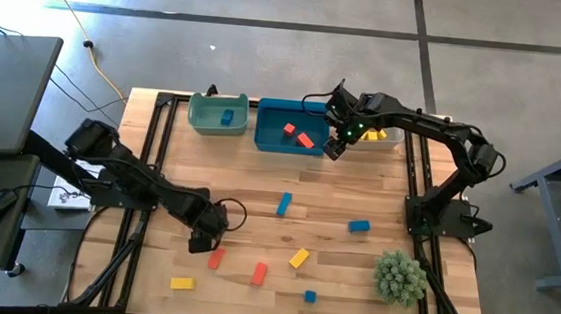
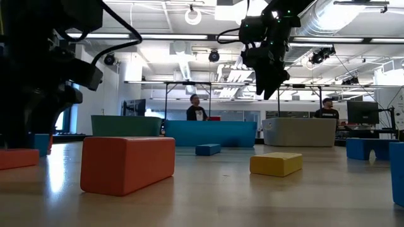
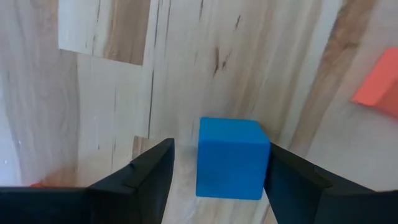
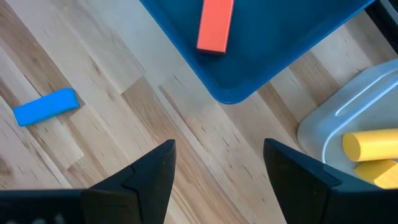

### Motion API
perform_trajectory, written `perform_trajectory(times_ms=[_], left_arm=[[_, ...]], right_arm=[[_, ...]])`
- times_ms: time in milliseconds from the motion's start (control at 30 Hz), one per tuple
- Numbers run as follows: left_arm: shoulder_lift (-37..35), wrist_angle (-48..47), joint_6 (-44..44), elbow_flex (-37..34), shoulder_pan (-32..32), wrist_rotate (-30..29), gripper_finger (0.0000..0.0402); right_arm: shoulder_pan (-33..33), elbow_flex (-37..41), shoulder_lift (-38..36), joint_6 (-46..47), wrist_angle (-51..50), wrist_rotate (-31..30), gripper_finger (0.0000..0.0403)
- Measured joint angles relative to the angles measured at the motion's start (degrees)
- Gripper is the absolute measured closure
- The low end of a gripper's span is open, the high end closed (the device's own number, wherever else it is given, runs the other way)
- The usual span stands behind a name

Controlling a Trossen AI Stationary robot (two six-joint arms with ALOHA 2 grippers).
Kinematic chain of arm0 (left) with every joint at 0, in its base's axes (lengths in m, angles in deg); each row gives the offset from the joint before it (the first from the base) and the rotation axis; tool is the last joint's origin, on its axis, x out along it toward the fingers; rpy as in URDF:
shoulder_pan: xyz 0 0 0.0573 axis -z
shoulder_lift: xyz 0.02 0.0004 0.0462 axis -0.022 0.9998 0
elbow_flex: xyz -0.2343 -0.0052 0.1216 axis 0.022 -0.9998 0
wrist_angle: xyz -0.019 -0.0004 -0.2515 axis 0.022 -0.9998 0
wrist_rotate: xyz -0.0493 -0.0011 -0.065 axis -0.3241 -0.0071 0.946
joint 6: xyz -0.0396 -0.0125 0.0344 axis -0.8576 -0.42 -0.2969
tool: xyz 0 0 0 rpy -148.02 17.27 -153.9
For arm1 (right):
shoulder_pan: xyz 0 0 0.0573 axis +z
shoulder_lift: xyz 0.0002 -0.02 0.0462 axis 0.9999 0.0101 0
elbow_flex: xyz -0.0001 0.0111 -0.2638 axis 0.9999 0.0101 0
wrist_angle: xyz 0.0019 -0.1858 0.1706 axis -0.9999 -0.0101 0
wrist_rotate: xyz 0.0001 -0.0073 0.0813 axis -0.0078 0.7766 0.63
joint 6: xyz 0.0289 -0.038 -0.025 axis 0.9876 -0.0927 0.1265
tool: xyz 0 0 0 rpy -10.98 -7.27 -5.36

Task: Sort & place blocks by color
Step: Put the blue block into the green bin

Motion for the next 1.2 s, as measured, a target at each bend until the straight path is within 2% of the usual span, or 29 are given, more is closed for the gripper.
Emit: perform_trajectory(times_ms=[133, 300, 333, 533, 733, 900, 1033, 1200], left_arm=[[1.3, 0.1, 0.32, 0.06, -0.02, 0.41, 0.0216], [1.58, 0.2, 0.93, 0.24, -0.05, 0.5, 0.0294], [1.54, 0.16, 0.91, 0.24, -0.21, 0.63, 0.0299], [-0.4, 0.13, 1.09, -0.07, -3.13, 4.25, 0.0298], [-5.93, 0.35, 1.61, -0.04, -9.13, 4.06, 0.0298], [-12.2, 0.52, 4.89, -0.02, -16.19, -0.12, 0.0298], [-17.26, 1.24, 8.08, -0.02, -23.52, -4.38, 0.0298], [-22.4, 6.8, 13.01, 0.02, -33.72, -7.24, 0.0298]], right_arm=[[-0.01, 0.0, 0.0, 0.0, 0.15, 0.0, 0.0171], [0.0, 0.0, 0.02, 0.0, 0.48, 0.0, 0.0171], [0.0, 0.0, 0.02, 0.0, 0.44, 0.01, 0.0171], [0.0, 0.0, 0.02, 0.0, 1.68, 0.02, 0.0171], [-0.02, 0.0, 0.02, -0.5, 3.28, 2.14, 0.0171], [-0.01, 0.0, 0.02, -0.57, 5.65, 5.42, 0.0171], [-0.01, 0.0, 0.02, -0.42, 6.6, 5.79, 0.0171], [0.0, 0.0, 0.02, -0.52, 7.84, 5.79, 0.0171]])
